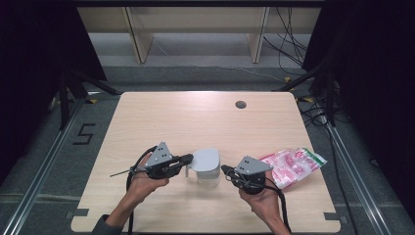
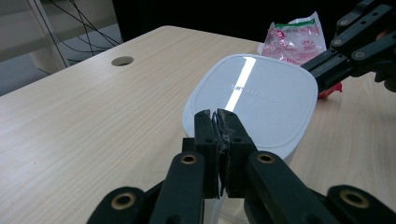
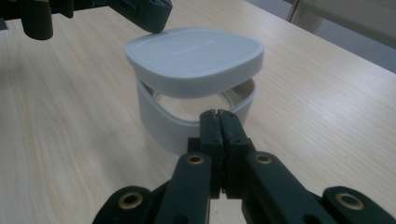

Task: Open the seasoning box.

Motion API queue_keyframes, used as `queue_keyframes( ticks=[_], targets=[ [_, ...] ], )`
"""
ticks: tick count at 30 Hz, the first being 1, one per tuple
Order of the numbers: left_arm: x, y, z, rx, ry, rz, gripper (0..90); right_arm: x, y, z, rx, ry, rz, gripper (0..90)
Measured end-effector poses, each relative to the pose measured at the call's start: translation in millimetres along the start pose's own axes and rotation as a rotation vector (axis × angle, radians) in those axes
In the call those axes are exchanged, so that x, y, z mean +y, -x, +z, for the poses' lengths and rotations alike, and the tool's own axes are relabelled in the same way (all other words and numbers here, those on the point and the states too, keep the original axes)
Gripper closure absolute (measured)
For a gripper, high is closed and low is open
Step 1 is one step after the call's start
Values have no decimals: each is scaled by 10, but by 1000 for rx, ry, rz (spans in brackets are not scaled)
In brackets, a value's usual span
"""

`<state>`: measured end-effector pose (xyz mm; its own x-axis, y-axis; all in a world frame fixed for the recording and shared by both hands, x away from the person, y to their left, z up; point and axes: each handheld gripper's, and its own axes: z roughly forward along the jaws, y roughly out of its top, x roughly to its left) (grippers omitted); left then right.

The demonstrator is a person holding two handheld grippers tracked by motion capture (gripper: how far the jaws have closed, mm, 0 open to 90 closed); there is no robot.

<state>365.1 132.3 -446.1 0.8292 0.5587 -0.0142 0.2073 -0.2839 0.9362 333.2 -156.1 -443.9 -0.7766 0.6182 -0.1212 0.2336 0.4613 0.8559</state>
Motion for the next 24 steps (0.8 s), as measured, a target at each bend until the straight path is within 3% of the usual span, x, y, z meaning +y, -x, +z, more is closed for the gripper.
queue_keyframes(
  ticks=[3, 9, 10, 11, 12, 14, 15, 18, 24],
  targets=[
    [4, -4, -6, -1, -2, 24, 865, 36, -24, 17, 9, 4, -14, 900],
    [-6, -4, -11, 4, -1, 12, 845, 75, -64, 39, 9, 2, 1, 900],
    [-8, -8, -10, 3, 1, 5, 845, 89, -52, 42, 15, 4, -25, 900],
    [-11, -34, -18, 3, 1, 7, 813, 108, -61, 38, 6, 9, -27, 900],
    [-15, -31, -19, -1, 13, -20, 789, 121, -61, 43, 20, 14, -34, 900],
    [-7, -52, -31, -7, 18, -1, 746, 133, -68, 29, 8, 9, -19, 900],
    [-2, -61, -58, -15, 30, -32, 705, 161, -70, 45, 16, 17, -32, 900],
    [4, -73, -103, -20, 25, -21, 591, 180, -76, 62, 23, 21, -42, 900],
    [-61, -47, -219, 21, 29, -38, 428, 274, -99, 68, 23, 31, -50, 900]
  ],
)
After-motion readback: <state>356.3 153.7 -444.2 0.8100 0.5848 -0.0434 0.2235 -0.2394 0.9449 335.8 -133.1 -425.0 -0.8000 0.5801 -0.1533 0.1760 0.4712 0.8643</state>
